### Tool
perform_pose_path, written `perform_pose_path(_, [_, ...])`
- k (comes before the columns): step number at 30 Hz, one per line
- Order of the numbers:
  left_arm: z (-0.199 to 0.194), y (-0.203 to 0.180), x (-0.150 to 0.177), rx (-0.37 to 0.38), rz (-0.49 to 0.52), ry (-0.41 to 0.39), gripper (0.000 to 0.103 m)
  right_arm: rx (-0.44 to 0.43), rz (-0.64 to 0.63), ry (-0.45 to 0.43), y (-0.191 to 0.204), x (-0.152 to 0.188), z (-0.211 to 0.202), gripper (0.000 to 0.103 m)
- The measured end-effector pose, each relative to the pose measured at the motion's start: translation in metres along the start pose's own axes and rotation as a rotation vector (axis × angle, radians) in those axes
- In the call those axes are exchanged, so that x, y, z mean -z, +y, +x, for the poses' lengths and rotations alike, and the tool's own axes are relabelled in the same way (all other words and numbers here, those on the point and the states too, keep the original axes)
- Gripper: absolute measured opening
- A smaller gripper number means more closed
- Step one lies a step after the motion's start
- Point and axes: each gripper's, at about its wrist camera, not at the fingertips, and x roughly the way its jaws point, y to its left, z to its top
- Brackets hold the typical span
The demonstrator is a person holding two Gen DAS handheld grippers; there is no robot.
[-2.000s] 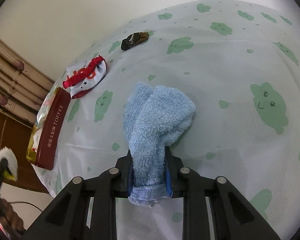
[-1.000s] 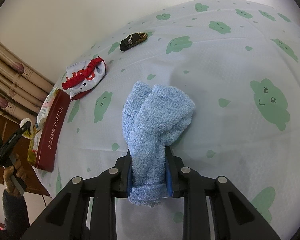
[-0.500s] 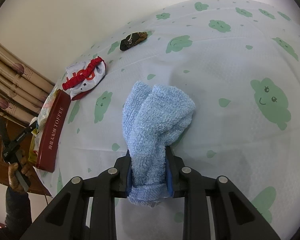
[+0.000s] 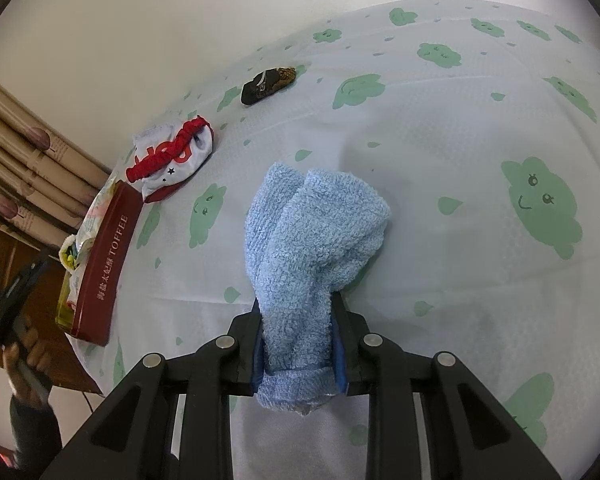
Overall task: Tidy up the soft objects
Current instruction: 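Carry the blue towel over the tin with the right gripper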
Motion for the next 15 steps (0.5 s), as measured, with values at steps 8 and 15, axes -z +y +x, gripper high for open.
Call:
perform_pose_path(8, [-0.069,0.000,0.044,-0.118,-0.095,-0.029,0.051,-0.047,0.019,0.020,0.004,0.002,-0.001,0.024])
perform_pose_path(15, [-0.096,0.020,0.091,-0.081,-0.294,0.009,0.052,-0.185,-0.063,0.058,0.067,0.002,-0.004,0.024])
